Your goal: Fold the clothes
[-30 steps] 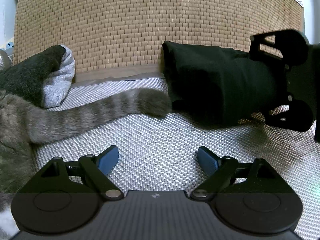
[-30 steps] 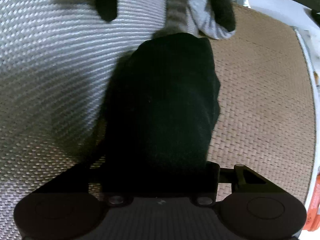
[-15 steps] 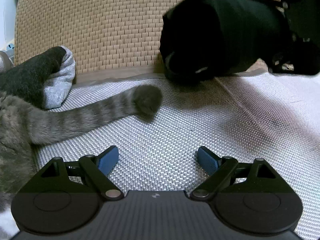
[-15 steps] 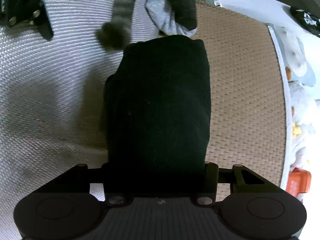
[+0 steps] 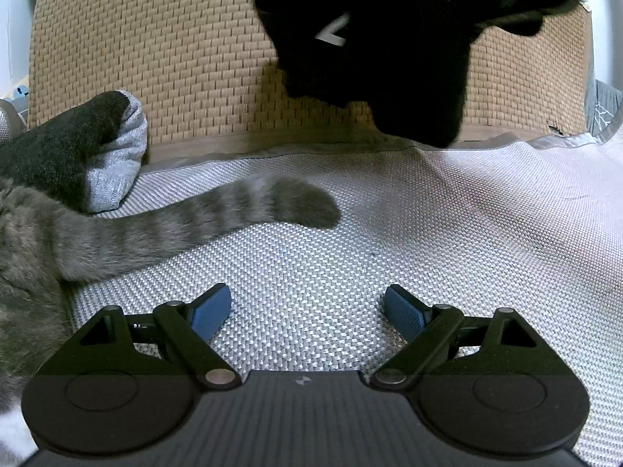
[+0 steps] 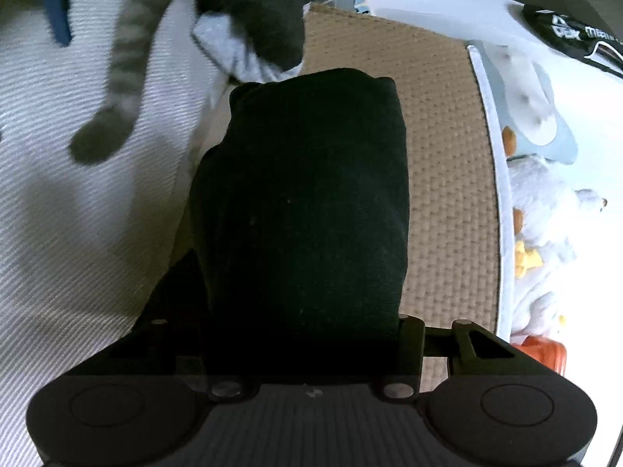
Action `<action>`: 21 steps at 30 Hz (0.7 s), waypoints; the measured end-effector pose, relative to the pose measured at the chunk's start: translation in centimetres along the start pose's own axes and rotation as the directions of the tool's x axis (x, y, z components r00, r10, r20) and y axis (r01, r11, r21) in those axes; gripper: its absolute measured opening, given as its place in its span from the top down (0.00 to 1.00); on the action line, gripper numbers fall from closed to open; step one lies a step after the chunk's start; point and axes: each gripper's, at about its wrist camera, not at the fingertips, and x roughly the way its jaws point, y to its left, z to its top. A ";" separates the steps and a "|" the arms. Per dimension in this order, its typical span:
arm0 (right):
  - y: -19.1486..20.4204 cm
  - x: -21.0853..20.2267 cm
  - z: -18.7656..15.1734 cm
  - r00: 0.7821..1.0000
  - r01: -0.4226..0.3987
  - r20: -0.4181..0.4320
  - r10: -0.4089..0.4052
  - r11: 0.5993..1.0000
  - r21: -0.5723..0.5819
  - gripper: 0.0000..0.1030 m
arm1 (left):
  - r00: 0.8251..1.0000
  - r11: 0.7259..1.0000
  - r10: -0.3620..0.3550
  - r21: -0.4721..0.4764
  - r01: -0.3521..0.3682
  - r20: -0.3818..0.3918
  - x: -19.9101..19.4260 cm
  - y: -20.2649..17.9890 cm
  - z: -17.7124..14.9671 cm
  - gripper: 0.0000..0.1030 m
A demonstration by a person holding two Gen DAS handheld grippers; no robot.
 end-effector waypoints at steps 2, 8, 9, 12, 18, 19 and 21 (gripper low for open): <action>-0.9 3.0 3.0 1.000 0.003 0.011 -0.003 1.000 -0.002 0.49 | 1.000 1.000 0.001 0.001 -0.001 0.001 -0.1 0.0 0.0 0.13; -2.5 6.2 6.8 0.999 0.027 0.038 -0.028 1.000 0.004 0.49 | 1.000 1.000 0.000 0.000 0.000 0.004 -0.2 0.1 0.1 0.13; -2.7 6.5 7.2 0.999 0.032 0.043 -0.032 0.999 0.004 0.49 | 1.000 1.000 -0.001 -0.001 0.001 0.004 -0.2 0.1 0.1 0.13; -3.8 7.3 8.6 0.997 0.041 0.060 -0.042 0.999 0.004 0.49 | 1.000 1.000 -0.002 -0.001 0.002 0.005 -0.3 0.1 0.1 0.13; -5.6 8.5 10.9 0.993 0.072 0.089 -0.073 0.997 0.016 0.49 | 1.000 1.000 0.000 0.003 -0.001 0.006 -0.3 0.1 0.2 0.13; -5.9 8.7 11.4 0.993 0.076 0.094 -0.077 0.997 0.017 0.49 | 1.000 1.000 0.001 0.003 -0.001 0.006 -0.3 0.1 0.2 0.13; -6.3 9.1 12.4 0.991 0.083 0.109 -0.084 0.996 0.012 0.49 | 1.000 1.000 0.000 0.002 0.000 0.005 -0.3 0.1 0.2 0.13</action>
